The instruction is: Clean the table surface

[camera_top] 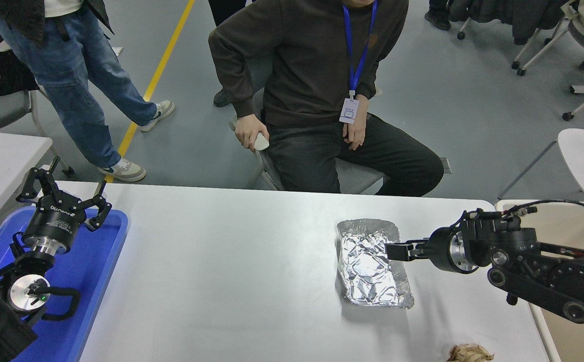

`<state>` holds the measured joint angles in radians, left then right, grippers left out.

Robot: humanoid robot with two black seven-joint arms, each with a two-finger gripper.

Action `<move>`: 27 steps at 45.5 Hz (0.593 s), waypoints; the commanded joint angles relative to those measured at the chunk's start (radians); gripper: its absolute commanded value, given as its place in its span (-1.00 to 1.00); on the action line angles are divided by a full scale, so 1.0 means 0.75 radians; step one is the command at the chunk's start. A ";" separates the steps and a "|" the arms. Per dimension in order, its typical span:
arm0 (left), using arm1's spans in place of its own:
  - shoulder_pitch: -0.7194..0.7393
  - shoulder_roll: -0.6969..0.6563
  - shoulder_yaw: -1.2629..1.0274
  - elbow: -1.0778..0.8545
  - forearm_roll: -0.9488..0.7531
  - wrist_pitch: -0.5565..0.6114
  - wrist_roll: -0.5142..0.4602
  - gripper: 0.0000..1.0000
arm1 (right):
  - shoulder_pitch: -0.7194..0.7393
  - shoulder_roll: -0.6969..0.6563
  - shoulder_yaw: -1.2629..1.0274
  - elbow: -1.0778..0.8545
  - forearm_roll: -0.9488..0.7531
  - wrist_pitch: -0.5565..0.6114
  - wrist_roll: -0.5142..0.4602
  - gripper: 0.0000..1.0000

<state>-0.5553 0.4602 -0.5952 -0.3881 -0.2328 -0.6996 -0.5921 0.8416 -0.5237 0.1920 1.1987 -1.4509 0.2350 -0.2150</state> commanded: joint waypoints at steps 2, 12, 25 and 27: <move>0.000 0.000 0.000 0.000 0.000 0.000 0.000 1.00 | -0.044 0.097 -0.015 -0.126 0.004 -0.058 -0.002 0.97; 0.000 0.000 0.000 0.000 0.000 0.000 0.000 1.00 | -0.089 0.109 -0.015 -0.150 0.004 -0.119 -0.004 0.96; 0.000 0.000 0.000 0.000 0.000 0.000 0.000 1.00 | -0.124 0.183 -0.019 -0.293 0.004 -0.215 0.000 0.96; 0.000 0.000 0.000 0.000 0.002 -0.002 0.000 1.00 | -0.126 0.183 -0.019 -0.291 0.004 -0.217 0.000 0.96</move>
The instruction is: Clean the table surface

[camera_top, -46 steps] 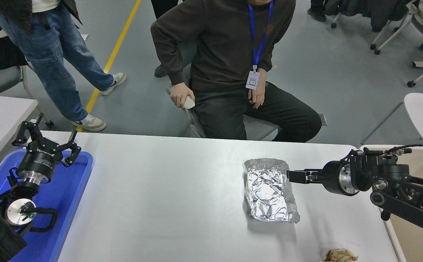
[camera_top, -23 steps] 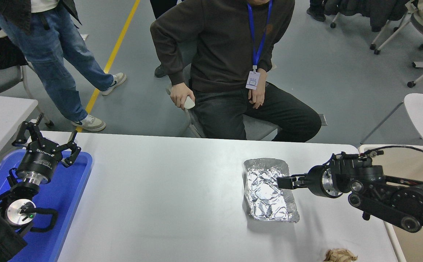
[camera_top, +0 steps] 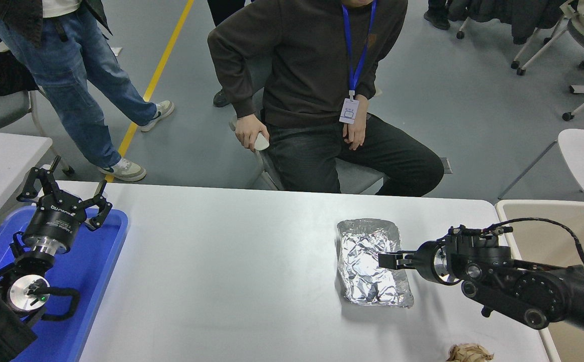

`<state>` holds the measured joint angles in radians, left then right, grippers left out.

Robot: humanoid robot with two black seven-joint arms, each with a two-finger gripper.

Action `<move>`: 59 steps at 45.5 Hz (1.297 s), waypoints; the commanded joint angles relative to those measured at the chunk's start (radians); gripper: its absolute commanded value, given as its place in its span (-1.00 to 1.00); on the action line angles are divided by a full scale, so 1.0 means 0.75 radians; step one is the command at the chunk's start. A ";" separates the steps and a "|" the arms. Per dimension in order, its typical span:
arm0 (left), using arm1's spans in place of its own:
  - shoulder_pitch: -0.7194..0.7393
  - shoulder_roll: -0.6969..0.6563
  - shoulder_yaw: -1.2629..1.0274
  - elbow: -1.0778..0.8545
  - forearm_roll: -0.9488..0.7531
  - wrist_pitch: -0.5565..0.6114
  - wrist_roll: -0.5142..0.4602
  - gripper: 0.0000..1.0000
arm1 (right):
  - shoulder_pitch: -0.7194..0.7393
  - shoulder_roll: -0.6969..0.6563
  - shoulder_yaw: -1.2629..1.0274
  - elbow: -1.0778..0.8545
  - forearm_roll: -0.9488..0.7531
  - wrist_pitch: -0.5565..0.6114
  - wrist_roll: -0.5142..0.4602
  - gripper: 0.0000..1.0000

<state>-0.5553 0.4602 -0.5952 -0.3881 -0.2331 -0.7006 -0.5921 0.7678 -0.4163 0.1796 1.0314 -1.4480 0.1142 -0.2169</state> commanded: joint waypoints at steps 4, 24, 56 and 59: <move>0.000 0.000 0.000 0.000 0.000 0.001 0.000 1.00 | -0.036 0.042 -0.002 -0.066 0.000 -0.060 0.003 0.96; 0.000 0.000 0.000 0.000 0.000 0.001 0.000 1.00 | -0.058 0.056 -0.006 -0.083 -0.002 -0.091 0.003 0.66; 0.000 0.000 0.000 0.000 0.000 -0.001 0.000 1.00 | -0.056 0.072 -0.070 -0.115 0.000 -0.132 0.007 -0.91; 0.000 0.000 0.000 0.000 0.000 0.001 0.000 1.00 | -0.056 0.072 -0.070 -0.111 0.000 -0.132 0.013 -1.00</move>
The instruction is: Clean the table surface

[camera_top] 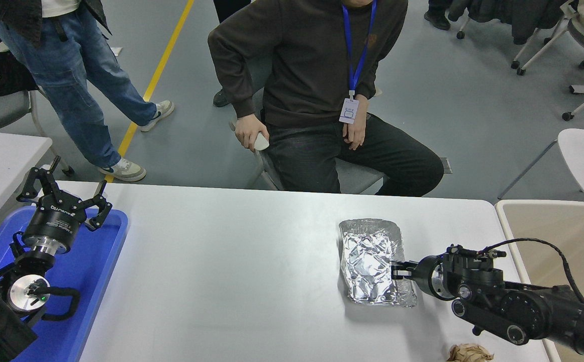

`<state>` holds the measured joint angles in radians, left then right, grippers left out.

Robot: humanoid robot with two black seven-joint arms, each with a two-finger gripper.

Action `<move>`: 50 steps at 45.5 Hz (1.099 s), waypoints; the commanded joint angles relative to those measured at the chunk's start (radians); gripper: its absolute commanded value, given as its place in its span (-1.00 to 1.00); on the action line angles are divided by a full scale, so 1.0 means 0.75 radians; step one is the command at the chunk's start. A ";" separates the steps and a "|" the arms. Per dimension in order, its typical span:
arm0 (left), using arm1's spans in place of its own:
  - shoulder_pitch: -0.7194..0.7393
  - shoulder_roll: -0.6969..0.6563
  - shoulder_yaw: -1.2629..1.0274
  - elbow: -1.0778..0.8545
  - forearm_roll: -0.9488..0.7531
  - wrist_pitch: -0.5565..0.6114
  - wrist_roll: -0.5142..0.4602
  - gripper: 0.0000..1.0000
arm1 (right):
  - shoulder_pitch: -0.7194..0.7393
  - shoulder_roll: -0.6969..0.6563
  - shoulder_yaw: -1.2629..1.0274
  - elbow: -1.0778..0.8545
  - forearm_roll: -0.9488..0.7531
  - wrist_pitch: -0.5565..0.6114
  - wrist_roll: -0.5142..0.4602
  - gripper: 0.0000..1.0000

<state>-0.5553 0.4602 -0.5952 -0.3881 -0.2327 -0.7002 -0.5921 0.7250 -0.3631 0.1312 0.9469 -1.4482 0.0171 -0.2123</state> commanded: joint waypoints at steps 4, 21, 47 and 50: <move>0.000 0.000 0.000 0.000 -0.001 -0.001 0.000 1.00 | 0.003 0.001 -0.005 0.001 0.000 0.000 0.031 -1.00; 0.000 0.000 0.000 0.000 0.001 -0.001 0.000 1.00 | 0.025 -0.001 -0.003 0.030 0.006 0.006 0.058 -1.00; 0.000 0.000 0.000 0.000 -0.001 -0.001 0.000 1.00 | 0.213 -0.389 0.001 0.549 0.141 0.139 0.058 -1.00; 0.000 0.000 0.000 0.000 -0.001 -0.001 0.000 1.00 | 0.242 -0.440 -0.001 0.621 0.149 0.155 0.058 -1.00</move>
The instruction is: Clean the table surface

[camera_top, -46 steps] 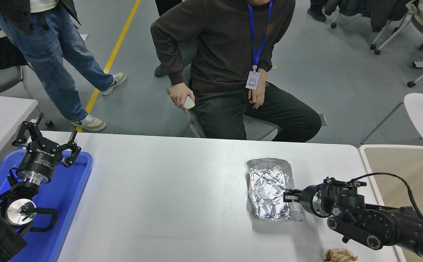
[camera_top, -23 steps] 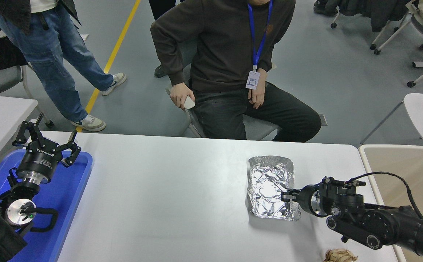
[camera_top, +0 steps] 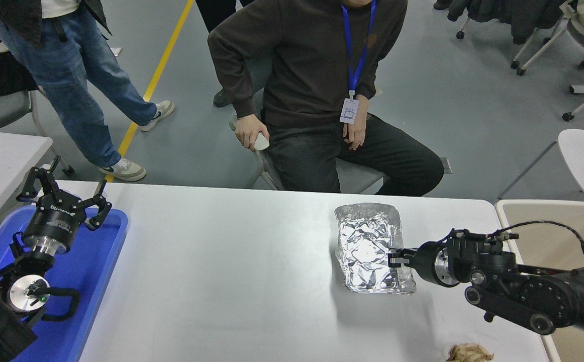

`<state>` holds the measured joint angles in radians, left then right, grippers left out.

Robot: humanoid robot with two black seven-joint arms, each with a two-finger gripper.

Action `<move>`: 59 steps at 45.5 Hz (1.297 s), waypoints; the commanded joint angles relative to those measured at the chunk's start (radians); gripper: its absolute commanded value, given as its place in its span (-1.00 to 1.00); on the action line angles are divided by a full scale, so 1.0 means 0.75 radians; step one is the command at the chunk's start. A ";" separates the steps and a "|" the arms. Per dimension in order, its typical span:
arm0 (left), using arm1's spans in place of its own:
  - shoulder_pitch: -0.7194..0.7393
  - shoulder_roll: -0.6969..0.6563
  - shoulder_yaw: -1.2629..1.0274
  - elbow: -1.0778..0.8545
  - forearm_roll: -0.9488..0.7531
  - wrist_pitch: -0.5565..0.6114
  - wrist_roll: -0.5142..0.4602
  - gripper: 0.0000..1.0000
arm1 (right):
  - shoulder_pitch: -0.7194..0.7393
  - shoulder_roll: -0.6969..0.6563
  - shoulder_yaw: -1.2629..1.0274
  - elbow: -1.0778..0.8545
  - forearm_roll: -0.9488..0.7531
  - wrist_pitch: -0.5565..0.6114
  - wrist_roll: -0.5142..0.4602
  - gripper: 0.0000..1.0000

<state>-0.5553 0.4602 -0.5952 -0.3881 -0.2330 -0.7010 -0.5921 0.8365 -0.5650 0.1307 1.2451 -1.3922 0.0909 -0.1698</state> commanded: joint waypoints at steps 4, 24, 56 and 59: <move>0.000 0.000 0.000 0.000 0.000 0.000 0.000 1.00 | 0.132 -0.220 0.000 0.271 0.095 0.087 0.001 -1.00; 0.000 0.000 0.000 0.000 0.000 0.000 0.000 1.00 | 0.353 -0.445 0.008 0.485 0.253 0.222 0.001 -1.00; 0.000 0.000 0.000 0.000 0.000 0.000 0.000 1.00 | 0.580 -0.599 0.002 0.545 0.337 0.364 0.005 -1.00; 0.000 0.000 0.000 0.000 0.000 0.000 0.000 1.00 | 0.578 -0.607 0.000 0.512 0.335 0.364 0.012 -1.00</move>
<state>-0.5553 0.4602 -0.5952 -0.3881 -0.2332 -0.7008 -0.5921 1.2649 -1.0000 0.1390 1.6579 -1.1393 0.3527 -0.1673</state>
